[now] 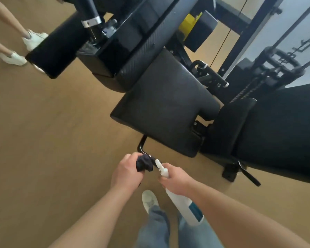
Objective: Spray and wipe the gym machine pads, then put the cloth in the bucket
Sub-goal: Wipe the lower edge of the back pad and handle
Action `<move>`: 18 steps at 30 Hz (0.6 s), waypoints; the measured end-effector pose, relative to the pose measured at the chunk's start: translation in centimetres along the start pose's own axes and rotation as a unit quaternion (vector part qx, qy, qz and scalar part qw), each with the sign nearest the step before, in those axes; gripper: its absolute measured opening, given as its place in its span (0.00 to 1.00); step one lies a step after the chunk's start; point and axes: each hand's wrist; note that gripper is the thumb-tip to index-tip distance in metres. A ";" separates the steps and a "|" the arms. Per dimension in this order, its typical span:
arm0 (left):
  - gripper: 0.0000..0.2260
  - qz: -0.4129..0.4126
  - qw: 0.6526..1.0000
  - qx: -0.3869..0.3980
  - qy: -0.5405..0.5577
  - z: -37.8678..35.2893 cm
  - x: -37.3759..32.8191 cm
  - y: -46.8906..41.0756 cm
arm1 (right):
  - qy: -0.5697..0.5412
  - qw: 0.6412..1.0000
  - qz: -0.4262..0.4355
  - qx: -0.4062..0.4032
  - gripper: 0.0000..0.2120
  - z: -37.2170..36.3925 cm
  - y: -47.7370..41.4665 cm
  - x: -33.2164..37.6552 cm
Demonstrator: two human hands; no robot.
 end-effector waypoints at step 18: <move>0.22 0.009 0.998 -0.024 -0.055 -4.6 2.4 -2.6 | -0.012 0.999 -0.041 -0.001 0.10 -4.2 -4.9 -6.6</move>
Point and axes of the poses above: each hand's wrist, its own y-axis away from the middle knuckle, its own z-axis out of the back of the hand, x = y × z, and after that the axes turned 6 degrees about z, right-handed
